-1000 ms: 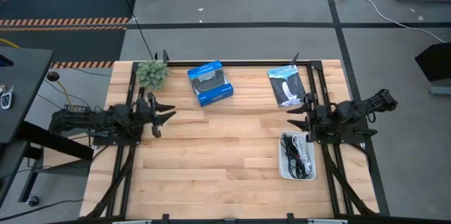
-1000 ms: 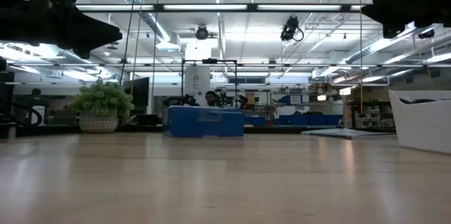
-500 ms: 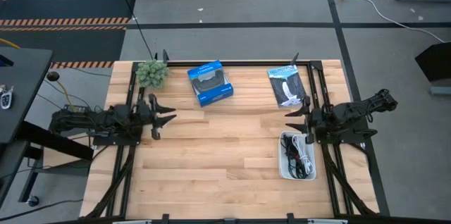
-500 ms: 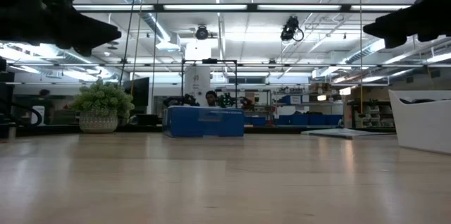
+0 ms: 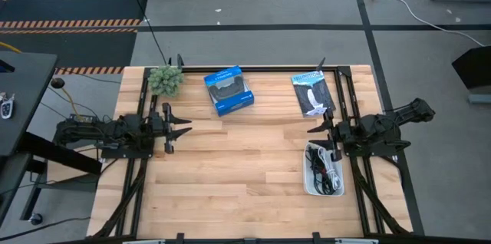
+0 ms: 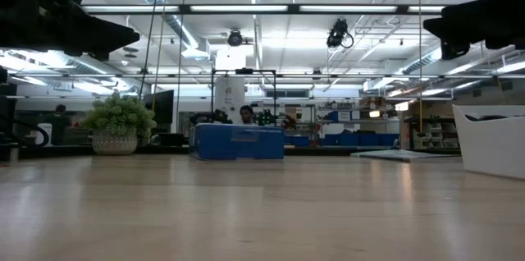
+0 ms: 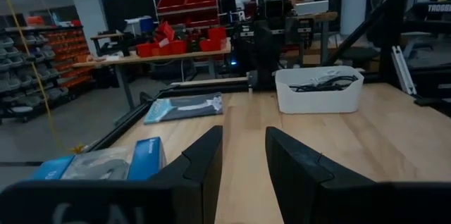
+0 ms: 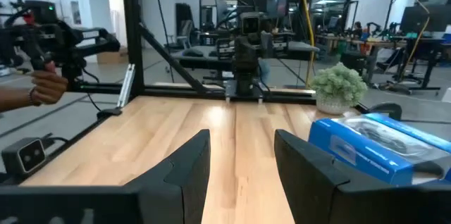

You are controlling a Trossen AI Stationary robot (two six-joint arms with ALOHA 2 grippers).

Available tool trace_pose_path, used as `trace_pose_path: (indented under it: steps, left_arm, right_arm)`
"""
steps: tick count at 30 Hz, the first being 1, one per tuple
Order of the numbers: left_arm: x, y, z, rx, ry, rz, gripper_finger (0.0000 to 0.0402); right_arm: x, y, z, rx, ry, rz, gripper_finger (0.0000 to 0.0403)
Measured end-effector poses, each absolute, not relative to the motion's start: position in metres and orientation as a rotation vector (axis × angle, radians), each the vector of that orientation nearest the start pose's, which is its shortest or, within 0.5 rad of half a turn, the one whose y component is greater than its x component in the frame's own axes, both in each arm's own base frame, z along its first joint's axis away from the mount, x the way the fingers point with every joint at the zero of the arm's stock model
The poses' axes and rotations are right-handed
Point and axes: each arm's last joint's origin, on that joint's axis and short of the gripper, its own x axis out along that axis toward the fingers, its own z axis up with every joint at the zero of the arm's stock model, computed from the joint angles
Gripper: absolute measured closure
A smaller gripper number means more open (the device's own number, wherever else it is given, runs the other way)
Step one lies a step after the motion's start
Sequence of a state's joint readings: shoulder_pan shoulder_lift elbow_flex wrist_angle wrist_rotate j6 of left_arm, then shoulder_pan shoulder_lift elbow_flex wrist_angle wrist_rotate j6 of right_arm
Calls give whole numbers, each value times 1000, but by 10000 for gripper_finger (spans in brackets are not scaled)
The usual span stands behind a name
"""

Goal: Pick and place USB-C Cables
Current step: Return to Home Position

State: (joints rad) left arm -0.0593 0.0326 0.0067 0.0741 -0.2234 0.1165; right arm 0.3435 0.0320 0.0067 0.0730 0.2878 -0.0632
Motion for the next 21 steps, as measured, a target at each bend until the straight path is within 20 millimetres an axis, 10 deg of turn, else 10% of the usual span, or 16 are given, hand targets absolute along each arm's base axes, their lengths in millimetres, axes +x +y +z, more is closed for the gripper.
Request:
trace_pose_path:
  steps: [21]
  left_arm:
    - [99, 1, 171, 109, -43, 168, 285]
  right_arm:
    - [96, 24, 168, -74, -29, 45, 238]
